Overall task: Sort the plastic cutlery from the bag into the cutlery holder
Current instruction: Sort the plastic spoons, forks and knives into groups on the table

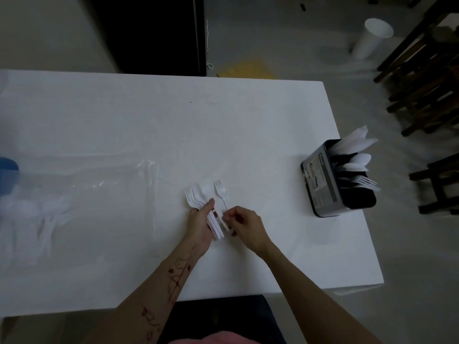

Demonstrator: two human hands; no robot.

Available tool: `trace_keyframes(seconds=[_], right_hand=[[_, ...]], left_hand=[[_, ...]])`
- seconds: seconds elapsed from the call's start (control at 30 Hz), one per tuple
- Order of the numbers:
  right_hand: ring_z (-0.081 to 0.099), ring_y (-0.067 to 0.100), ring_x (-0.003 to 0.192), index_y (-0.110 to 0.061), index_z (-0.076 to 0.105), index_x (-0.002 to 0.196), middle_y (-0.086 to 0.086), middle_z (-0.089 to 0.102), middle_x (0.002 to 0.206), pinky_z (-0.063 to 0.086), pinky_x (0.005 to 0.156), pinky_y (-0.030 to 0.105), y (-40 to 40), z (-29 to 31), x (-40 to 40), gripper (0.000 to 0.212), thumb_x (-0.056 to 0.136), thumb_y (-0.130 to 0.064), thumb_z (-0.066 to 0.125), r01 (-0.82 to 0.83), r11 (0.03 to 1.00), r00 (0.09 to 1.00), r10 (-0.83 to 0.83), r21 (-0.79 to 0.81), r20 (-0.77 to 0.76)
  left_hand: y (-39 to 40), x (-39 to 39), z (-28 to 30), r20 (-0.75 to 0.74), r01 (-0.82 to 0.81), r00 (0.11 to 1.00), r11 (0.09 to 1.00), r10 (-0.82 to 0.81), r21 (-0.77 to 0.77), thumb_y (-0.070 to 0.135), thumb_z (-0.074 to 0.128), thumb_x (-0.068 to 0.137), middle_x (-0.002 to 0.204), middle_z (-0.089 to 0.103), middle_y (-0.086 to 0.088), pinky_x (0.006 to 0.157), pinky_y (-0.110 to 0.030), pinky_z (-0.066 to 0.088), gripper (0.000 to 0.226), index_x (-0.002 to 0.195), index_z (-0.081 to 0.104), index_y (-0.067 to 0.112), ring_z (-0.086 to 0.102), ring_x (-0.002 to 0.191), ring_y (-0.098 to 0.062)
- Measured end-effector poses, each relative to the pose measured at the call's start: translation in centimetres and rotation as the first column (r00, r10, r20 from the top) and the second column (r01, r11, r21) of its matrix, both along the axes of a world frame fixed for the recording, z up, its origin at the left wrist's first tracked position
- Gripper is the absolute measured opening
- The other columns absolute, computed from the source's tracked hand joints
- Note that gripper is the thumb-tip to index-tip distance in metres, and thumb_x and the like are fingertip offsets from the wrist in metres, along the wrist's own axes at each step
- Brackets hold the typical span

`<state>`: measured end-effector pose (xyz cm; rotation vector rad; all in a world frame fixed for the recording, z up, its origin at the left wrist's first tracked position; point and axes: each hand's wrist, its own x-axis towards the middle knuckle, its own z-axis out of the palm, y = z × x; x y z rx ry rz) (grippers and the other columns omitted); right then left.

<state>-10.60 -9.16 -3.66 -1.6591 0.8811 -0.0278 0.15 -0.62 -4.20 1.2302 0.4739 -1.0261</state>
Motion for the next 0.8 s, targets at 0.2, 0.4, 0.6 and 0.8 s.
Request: trace_keyframes(seconds=[0.2,0.4,0.6,0.8], right_hand=[[0.063,0.015,0.069,-0.014,0.065,0.087,-0.003,0.067,0.080,0.055,0.066,0.030,0.6,-1.3,0.9,0.020,0.086,-0.033,0.072,0.073,0.960,0.983,-0.115,-0.272,-0.142],[0.052,0.020,0.077,-0.011,0.054,0.097,0.004,0.060,0.095,0.045,0.064,0.031,0.4,-1.8,0.8,0.012,0.097,-0.023,0.055,-0.208,0.823,0.921,-0.017,-0.528,-0.390],[0.067,0.025,0.073,-0.008,0.067,0.092,0.007,0.068,0.081,0.056,0.062,0.026,-0.1,0.2,-0.3,0.010,0.095,-0.017,0.062,0.105,0.991,0.994,-0.105,0.087,-0.006],[0.061,0.000,0.059,-0.015,0.071,0.080,-0.004,0.071,0.072,0.046,0.055,0.014,-1.1,2.2,-2.2,0.009,0.084,-0.020,0.077,0.171,0.985,0.985,-0.171,0.000,-0.038]], left_hand=[[0.6,0.2,-0.6,0.122,0.010,0.992,0.996,-0.022,0.092,0.005,0.055,0.094,0.100,0.060,-0.006,0.068,-0.029,0.050,0.019,0.112,0.051,0.006,0.062,0.089,-0.018],[1.3,0.4,-0.4,0.171,0.043,0.983,0.993,-0.062,0.111,0.000,0.058,0.091,0.091,0.059,-0.004,0.076,-0.030,0.049,0.013,0.095,0.053,0.011,0.059,0.081,-0.017],[1.0,0.1,0.6,0.142,0.097,0.984,0.994,-0.104,0.056,0.019,0.061,0.092,0.096,0.063,-0.006,0.084,-0.039,0.049,0.022,0.110,0.057,0.007,0.060,0.096,-0.024],[-1.8,-1.2,2.7,0.082,0.138,0.988,0.990,-0.134,-0.035,0.020,0.052,0.096,0.101,0.063,-0.008,0.078,-0.037,0.050,0.020,0.109,0.056,0.006,0.060,0.100,-0.025]])
